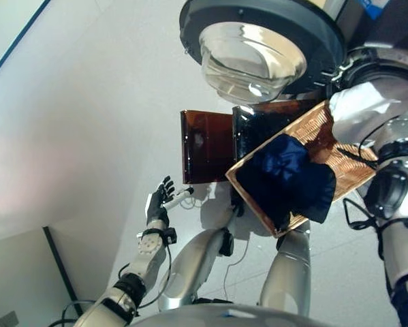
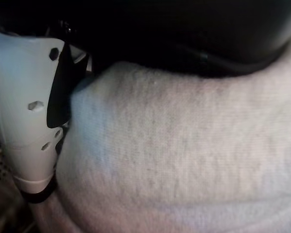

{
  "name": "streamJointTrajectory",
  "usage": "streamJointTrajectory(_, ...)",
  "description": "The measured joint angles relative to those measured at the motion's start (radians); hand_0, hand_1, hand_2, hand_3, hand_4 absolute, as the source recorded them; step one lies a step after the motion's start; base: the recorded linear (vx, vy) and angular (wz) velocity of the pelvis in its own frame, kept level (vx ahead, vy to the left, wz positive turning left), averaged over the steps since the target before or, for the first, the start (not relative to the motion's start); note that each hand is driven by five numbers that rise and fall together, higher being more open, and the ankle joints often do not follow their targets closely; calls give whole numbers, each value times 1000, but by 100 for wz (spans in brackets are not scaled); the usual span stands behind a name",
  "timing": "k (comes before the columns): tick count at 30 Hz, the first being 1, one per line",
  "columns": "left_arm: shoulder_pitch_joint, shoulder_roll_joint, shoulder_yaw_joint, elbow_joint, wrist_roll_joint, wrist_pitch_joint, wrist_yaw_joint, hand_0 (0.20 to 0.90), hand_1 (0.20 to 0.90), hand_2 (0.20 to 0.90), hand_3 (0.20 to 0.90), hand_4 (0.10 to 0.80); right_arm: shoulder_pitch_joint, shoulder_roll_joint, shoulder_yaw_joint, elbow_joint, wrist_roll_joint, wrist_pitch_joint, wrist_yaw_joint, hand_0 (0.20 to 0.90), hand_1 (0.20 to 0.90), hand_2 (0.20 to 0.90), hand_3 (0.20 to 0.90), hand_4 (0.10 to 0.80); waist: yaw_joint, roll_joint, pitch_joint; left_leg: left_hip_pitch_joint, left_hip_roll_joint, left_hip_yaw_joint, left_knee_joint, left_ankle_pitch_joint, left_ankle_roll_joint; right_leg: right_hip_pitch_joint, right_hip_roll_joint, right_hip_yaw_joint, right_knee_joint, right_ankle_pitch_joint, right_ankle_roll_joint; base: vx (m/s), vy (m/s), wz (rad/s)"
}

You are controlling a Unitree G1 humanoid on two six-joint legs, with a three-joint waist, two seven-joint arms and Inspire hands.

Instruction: Pick up the clothes and place them into the washing machine

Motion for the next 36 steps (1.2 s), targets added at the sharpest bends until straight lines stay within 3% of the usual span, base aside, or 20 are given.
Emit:
streamJointTrajectory(11,10,16,6,-104,-8,-3,-4,900,900,900,900,800,0,-36,36,11,-58,46,-19,200,200,200,200,300,-21,0,0,-57,-9,18,27,0,6,-92,7,76,31,0,9,-46,-19,-17)
streamJointTrajectory(12,12,22,6,-125,-8,-17,-5,900,900,900,900,800,-8,-37,44,12,-60,46,-18,200,200,200,200,300,-22,0,0,-66,-8,19,31,-21,-22,-107,7,77,47,-6,7,-26,-18,6)
streamJointTrajectory(19,25,46,3,-154,-21,-23,-4,900,900,900,900,800,-74,-42,109,10,-99,44,-17,200,200,200,200,300,-9,-1,1,-139,-12,53,43,-11,-12,-230,14,130,127,-18,1,-4,-8,-5)
streamJointTrajectory(36,26,51,0,-189,-21,-25,11,900,900,900,900,800,-216,-87,165,8,-94,40,-62,200,200,200,200,300,-1,-1,0,-202,-10,70,37,1,-9,-337,22,161,185,-41,-2,29,-1,-1)
